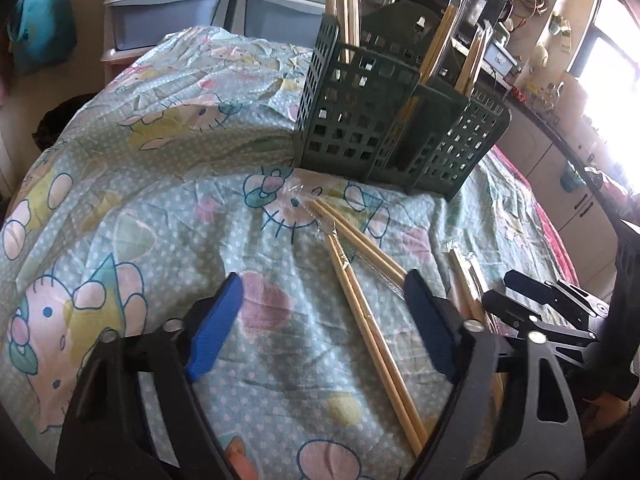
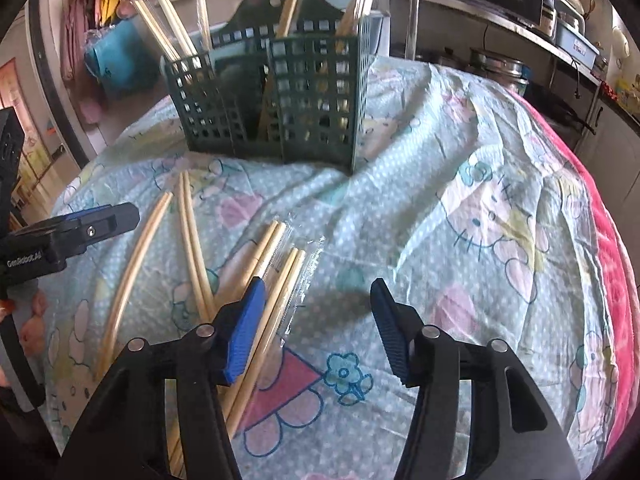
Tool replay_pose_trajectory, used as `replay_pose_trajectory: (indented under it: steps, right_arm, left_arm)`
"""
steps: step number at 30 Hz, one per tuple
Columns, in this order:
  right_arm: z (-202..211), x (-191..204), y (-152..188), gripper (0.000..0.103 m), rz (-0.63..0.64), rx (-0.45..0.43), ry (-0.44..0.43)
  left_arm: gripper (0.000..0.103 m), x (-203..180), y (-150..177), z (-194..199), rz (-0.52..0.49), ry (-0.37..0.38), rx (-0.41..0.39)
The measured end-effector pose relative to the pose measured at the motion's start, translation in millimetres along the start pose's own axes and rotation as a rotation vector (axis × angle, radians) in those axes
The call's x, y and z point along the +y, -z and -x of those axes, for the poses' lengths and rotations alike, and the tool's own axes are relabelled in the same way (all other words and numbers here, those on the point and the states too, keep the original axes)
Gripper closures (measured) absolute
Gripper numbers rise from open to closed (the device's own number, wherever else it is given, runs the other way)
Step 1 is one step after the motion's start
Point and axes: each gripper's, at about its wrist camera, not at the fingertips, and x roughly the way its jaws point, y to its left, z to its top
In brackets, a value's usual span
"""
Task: Organize utensils
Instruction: 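Reach both open tools down toward the wrapped chopsticks on the cloth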
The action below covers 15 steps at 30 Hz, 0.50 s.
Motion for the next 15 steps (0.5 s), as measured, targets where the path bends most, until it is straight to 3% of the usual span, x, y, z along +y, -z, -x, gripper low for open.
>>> replay_pose_trajectory:
  steps: [6,11,15]
  right_arm:
    - [-8.7,-1.5,-5.8,0.052,0.012,0.021,-0.009]
    - [-17.7,-6.5,-14.5,0.058,0.0,0.04,-0.031]
    - [-22.9,-12.3,-18.4,0.07,-0.015,0.04,-0.049]
  left_arm:
    - [0.049,-3.5,-4.0,-11.6,-0.022,-0.006,0.026]
    - [0.062,1.0,-11.4,-20.5,-0.014,-0.023,0.049]
    - [0.07,6.8,-17.1,-25.8,-0.005,-0.019,0.062]
